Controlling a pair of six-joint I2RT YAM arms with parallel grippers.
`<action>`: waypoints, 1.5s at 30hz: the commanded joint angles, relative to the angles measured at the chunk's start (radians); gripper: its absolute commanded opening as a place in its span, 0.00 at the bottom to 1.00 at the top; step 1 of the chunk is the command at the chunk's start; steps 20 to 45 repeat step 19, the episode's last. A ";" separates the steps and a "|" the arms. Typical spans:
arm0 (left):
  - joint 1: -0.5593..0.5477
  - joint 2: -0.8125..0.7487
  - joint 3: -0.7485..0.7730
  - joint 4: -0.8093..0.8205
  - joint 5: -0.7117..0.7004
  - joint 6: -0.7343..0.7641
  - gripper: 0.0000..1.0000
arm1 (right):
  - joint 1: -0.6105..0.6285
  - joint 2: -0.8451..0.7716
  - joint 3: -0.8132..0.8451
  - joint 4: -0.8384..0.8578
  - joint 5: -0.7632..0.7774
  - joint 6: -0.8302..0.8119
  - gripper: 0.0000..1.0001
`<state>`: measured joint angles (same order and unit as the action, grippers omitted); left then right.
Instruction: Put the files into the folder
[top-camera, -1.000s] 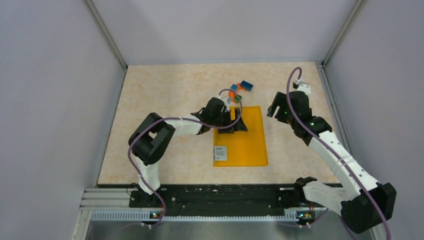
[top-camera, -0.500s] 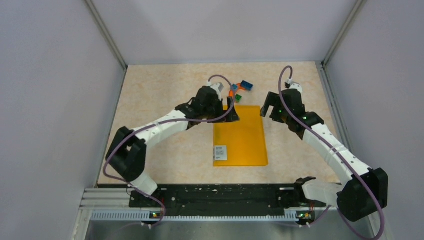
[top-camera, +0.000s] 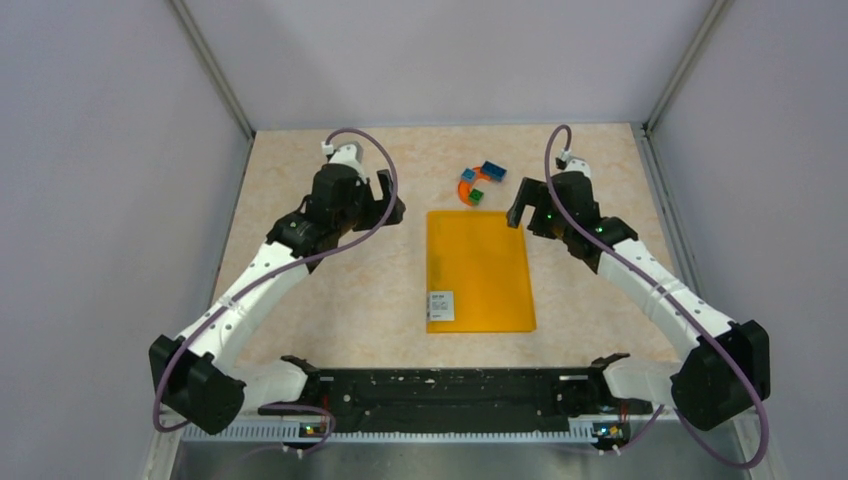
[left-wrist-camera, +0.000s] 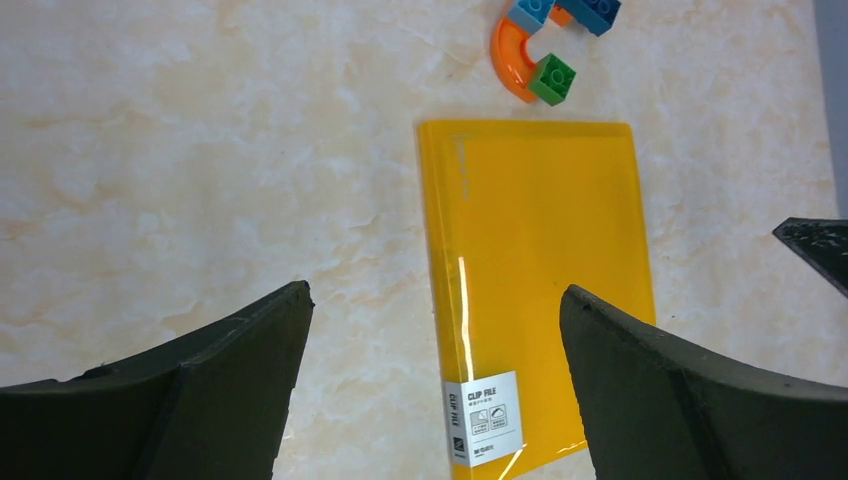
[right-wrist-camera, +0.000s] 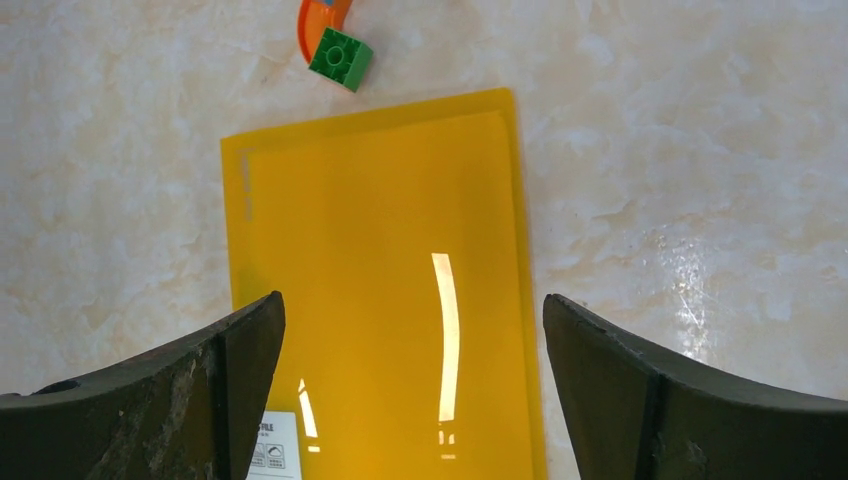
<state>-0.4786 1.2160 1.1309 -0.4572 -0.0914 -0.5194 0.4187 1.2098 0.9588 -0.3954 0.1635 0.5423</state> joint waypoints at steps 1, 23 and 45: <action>-0.003 -0.037 -0.025 -0.017 -0.053 0.046 0.98 | 0.020 0.009 0.065 0.045 -0.001 -0.010 0.99; -0.003 -0.027 -0.054 0.023 -0.020 0.027 0.98 | 0.028 0.003 0.055 0.060 -0.010 -0.010 0.99; -0.003 -0.027 -0.054 0.023 -0.020 0.027 0.98 | 0.028 0.003 0.055 0.060 -0.010 -0.010 0.99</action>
